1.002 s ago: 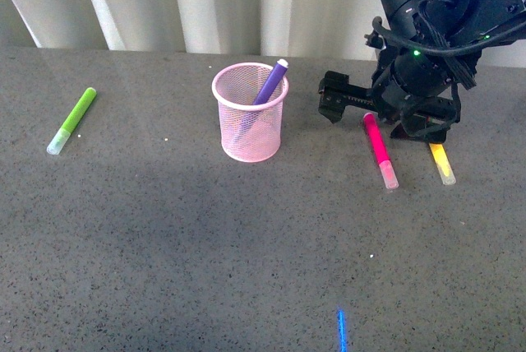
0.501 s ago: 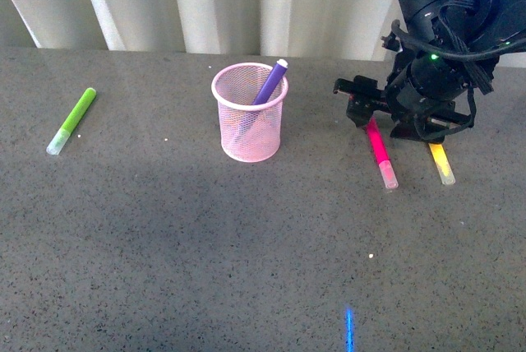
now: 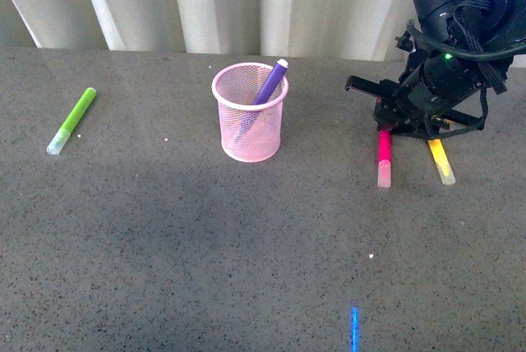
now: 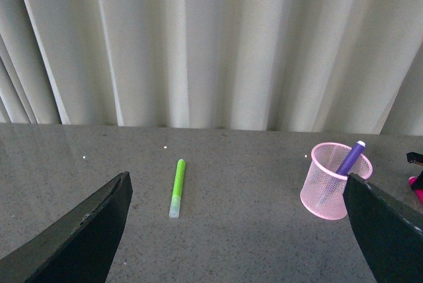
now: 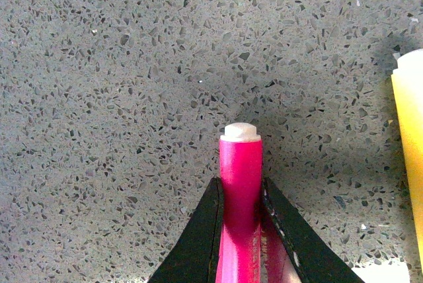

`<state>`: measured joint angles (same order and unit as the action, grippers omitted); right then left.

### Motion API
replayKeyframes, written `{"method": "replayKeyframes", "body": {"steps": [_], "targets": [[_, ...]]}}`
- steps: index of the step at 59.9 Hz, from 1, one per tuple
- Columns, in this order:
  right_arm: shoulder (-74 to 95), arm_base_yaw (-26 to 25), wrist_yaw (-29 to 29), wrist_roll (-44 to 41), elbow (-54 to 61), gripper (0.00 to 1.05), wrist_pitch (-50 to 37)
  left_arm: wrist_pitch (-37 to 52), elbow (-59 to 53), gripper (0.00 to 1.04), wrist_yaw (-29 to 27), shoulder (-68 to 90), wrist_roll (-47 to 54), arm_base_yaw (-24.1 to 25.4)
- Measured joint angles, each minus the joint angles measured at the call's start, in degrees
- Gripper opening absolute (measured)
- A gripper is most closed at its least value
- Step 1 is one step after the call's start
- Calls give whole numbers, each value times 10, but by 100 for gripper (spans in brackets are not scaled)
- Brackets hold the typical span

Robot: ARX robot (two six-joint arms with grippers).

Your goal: Insert purple and pink pens into pink cup

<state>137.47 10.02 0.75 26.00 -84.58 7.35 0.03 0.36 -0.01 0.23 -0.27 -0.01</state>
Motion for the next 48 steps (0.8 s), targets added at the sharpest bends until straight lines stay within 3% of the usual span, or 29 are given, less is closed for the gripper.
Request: {"method": "replayKeyframes", "body": {"steps": [10, 23, 38, 48], "targets": [[-16, -3, -4, 3, 24, 11, -34, 0, 0, 98, 0, 0, 0, 0], [-122, -11, -24, -7, 97, 11, -160, 0, 0, 98, 0, 0, 0, 0], [-337, -1, 42, -35, 192, 11, -348, 0, 0, 98, 0, 0, 0, 0], [-370, 33, 87, -100, 262, 11, -484, 0, 0, 98, 0, 0, 0, 0]]}}
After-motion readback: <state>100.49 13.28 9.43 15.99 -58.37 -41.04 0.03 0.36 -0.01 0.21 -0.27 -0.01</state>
